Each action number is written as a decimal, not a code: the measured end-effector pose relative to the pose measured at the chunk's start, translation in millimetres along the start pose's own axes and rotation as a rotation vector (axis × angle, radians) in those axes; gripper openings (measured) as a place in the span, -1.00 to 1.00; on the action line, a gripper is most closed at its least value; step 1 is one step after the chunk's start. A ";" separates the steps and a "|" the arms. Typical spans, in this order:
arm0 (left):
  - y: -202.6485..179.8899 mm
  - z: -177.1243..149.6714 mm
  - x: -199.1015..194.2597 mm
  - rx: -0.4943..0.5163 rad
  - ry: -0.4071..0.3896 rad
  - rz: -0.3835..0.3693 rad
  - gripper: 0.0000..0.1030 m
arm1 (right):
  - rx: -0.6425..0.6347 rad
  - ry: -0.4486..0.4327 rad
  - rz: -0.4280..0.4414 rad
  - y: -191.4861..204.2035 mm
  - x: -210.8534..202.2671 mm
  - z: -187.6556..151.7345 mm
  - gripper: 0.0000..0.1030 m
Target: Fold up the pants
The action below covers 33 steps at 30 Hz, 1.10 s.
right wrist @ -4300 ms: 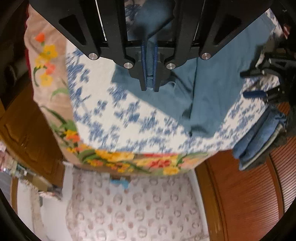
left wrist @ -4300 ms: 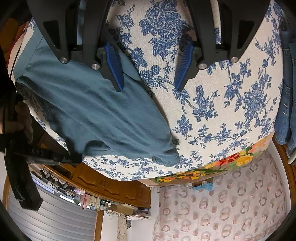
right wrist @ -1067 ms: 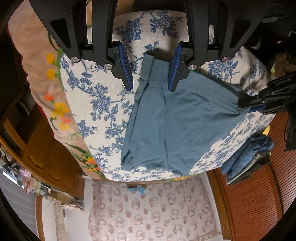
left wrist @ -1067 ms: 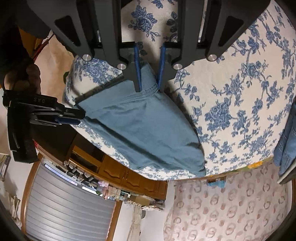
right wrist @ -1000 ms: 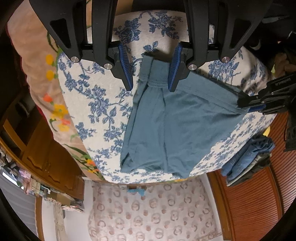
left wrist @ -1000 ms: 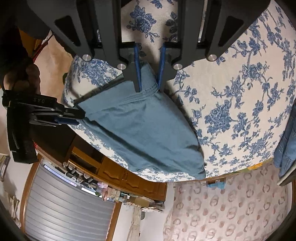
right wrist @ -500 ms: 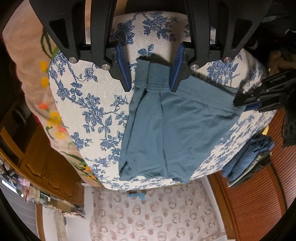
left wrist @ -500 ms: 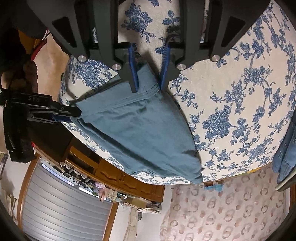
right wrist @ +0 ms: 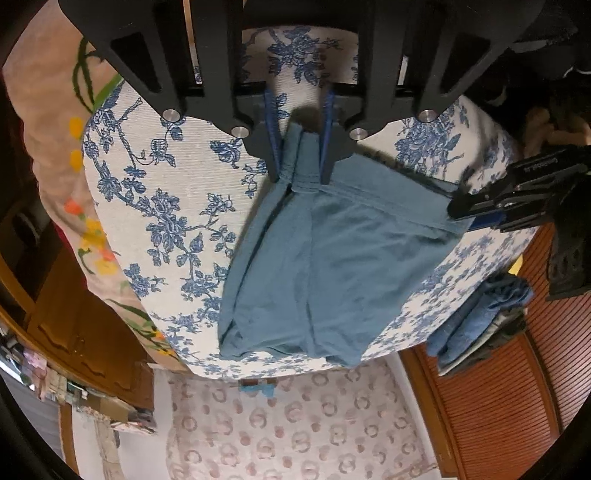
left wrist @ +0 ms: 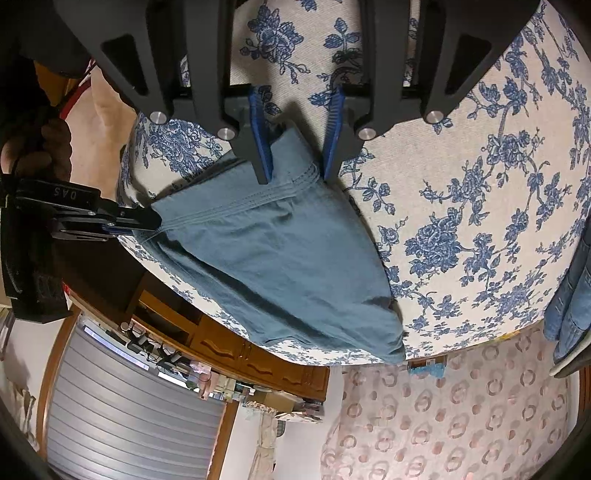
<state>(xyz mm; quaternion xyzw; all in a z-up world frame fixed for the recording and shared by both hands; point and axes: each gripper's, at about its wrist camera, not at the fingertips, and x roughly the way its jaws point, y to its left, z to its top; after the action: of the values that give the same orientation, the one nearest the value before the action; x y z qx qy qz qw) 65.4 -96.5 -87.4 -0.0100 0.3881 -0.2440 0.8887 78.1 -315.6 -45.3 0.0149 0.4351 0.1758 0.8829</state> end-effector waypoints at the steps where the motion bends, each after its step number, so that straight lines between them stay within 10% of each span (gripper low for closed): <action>1: -0.3 0.1 -0.1 0.003 0.000 0.002 -0.47 | 0.001 -0.003 0.001 -0.1 -0.3 0.1 -0.71; 5: -2.7 2.1 -3.2 0.010 -0.007 -0.005 -0.71 | 0.010 -0.032 0.015 -1.0 -4.0 0.9 -0.74; 33: 23.0 108.8 -191.3 0.079 -0.473 0.094 -0.77 | -0.250 -0.445 0.120 90.7 -125.1 133.9 -0.74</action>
<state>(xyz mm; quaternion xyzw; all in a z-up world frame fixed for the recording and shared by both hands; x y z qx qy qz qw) 39.9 -10.5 114.9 -0.0139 0.1593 -0.2081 0.9649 84.7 -254.0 149.6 -0.0305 0.2035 0.2725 0.9399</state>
